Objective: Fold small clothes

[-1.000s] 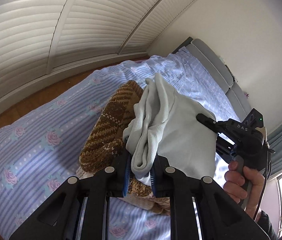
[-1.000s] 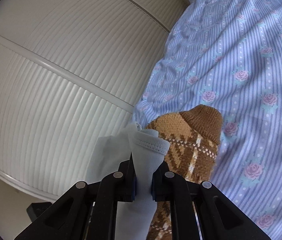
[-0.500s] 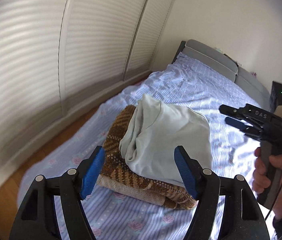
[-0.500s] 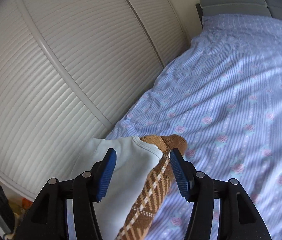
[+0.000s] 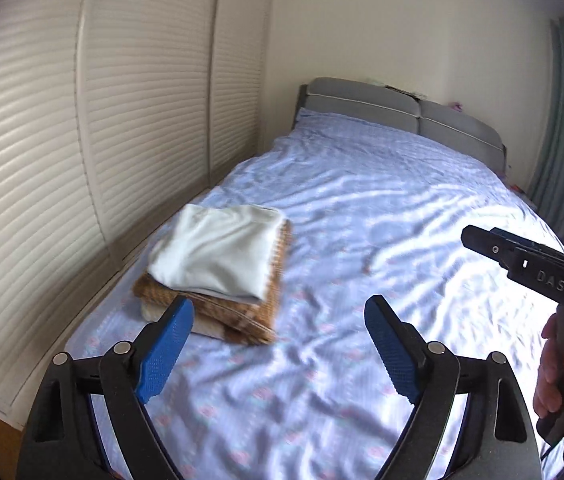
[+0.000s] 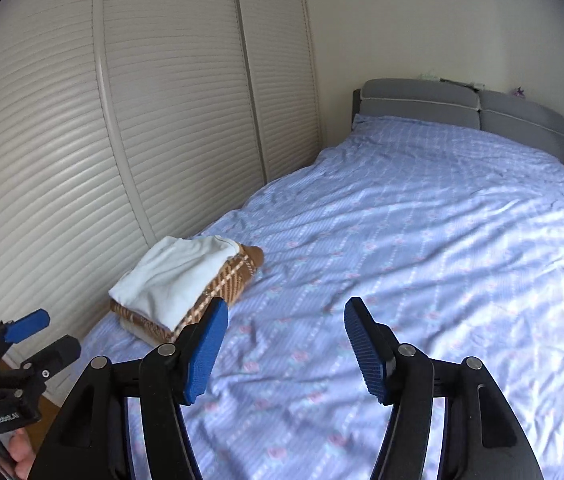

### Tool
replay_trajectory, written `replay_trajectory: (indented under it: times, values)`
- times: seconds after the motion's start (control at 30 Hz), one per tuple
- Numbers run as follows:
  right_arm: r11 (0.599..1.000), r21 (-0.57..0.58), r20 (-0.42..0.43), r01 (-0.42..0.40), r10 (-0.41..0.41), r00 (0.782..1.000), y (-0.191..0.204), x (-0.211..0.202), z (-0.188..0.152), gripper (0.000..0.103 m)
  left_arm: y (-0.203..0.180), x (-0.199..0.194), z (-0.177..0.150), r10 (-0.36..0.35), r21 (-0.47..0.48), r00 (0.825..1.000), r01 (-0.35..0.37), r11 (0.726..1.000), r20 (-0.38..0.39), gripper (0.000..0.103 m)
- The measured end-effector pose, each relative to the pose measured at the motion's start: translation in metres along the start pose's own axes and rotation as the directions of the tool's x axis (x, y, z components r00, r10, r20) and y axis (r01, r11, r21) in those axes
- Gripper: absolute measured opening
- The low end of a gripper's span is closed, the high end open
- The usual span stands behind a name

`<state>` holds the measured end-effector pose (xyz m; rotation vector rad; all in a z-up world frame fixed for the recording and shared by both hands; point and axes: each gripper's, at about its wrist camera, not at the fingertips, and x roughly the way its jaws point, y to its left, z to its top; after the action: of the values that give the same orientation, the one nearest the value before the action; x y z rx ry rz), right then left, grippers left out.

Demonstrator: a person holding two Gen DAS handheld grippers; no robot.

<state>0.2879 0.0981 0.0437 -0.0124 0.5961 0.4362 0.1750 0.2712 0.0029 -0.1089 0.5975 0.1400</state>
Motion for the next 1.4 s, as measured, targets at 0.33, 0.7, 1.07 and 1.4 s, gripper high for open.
replay_trajectory:
  times: [0.33,0.7,1.07,1.4]
  values:
    - [0.963,0.088,0.052,0.254,-0.259,0.965,-0.083,-0.176,-0.056,0.077,-0.134,-0.069,-0.038,-0.142,0.087,0.99,0.142,0.986,0.001,0.092]
    - [0.875,0.193,0.07,0.444,-0.463,0.883,-0.147,-0.294,-0.126,0.086,-0.223,-0.122,-0.086,-0.186,0.185,0.982,0.18,0.966,0.014,0.102]
    - [0.852,0.225,0.068,0.473,-0.498,0.864,-0.154,-0.34,-0.178,0.087,-0.245,-0.158,-0.131,-0.196,0.214,0.978,0.178,0.961,0.07,0.103]
    - [0.857,0.216,0.04,0.468,-0.487,0.873,-0.146,-0.343,-0.217,0.087,-0.246,-0.162,-0.157,-0.166,0.247,0.984,0.143,0.958,0.072,0.103]
